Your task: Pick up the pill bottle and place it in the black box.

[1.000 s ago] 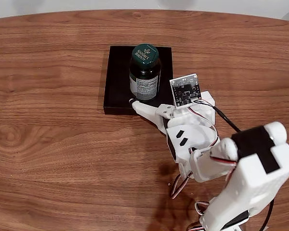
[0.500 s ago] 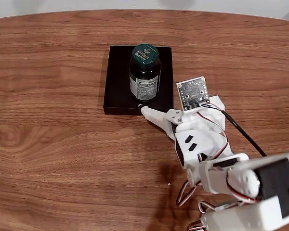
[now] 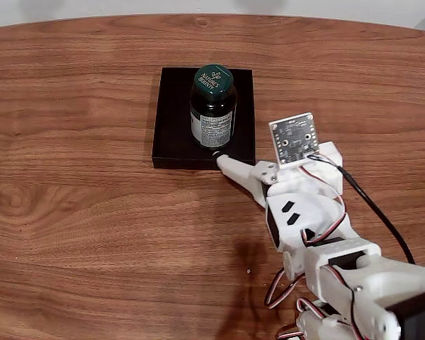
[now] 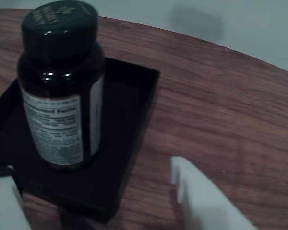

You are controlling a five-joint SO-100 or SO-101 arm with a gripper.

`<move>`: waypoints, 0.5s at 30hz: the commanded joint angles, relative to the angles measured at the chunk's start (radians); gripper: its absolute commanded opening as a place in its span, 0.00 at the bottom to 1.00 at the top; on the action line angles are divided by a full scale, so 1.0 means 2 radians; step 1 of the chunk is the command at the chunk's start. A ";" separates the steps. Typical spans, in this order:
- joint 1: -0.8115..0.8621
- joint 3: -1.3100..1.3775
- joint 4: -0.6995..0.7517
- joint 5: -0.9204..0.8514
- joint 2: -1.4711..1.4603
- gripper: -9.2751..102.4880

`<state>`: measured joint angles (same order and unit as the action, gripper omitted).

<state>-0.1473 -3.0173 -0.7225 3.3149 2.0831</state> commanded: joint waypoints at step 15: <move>0.054 -0.005 0.462 0.031 0.370 0.27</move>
<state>-0.0522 -3.0403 0.0199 3.3548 2.6507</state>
